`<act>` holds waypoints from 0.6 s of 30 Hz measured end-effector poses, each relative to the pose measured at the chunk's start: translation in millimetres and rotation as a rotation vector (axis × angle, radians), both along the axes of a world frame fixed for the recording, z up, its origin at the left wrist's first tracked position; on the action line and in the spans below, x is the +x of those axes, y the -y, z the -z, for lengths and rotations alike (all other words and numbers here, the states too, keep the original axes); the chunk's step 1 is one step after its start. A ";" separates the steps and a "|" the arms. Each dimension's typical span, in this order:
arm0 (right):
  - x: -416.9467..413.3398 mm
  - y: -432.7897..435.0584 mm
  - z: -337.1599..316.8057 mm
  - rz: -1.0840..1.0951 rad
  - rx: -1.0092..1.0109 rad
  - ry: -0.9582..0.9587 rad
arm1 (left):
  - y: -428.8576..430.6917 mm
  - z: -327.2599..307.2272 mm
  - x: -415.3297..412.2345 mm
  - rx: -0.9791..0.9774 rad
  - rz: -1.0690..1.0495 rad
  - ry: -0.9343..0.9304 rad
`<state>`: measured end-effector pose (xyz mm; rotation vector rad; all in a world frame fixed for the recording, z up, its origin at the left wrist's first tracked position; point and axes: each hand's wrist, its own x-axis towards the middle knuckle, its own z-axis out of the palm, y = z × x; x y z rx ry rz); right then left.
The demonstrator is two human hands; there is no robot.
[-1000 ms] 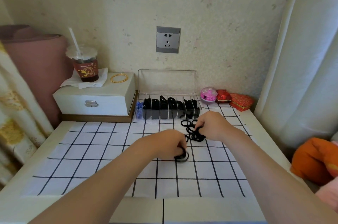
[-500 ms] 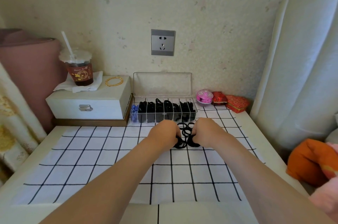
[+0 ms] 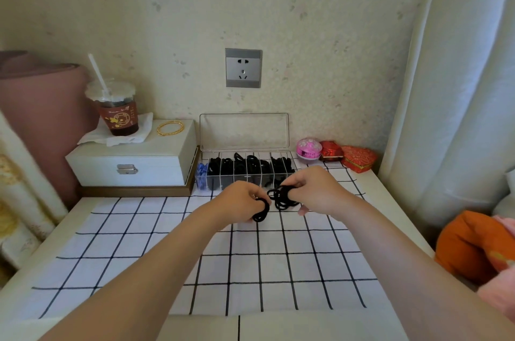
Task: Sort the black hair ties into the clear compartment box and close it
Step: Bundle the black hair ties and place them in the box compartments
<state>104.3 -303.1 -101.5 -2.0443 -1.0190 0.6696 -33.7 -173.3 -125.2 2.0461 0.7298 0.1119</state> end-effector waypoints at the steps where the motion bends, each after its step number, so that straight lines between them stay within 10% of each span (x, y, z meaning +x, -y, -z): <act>1: -4.0 -0.5 -3.0 -0.010 0.045 -0.086 | 0.0 0.2 -0.8 -0.023 0.006 0.006; 6: -22.6 -6.4 -6.5 -0.119 0.136 -0.388 | -3.1 1.3 -3.7 -0.209 -0.051 0.066; 18: -29.0 -23.5 8.3 0.072 0.131 -0.263 | -14.8 -11.4 -13.8 -0.882 0.021 0.172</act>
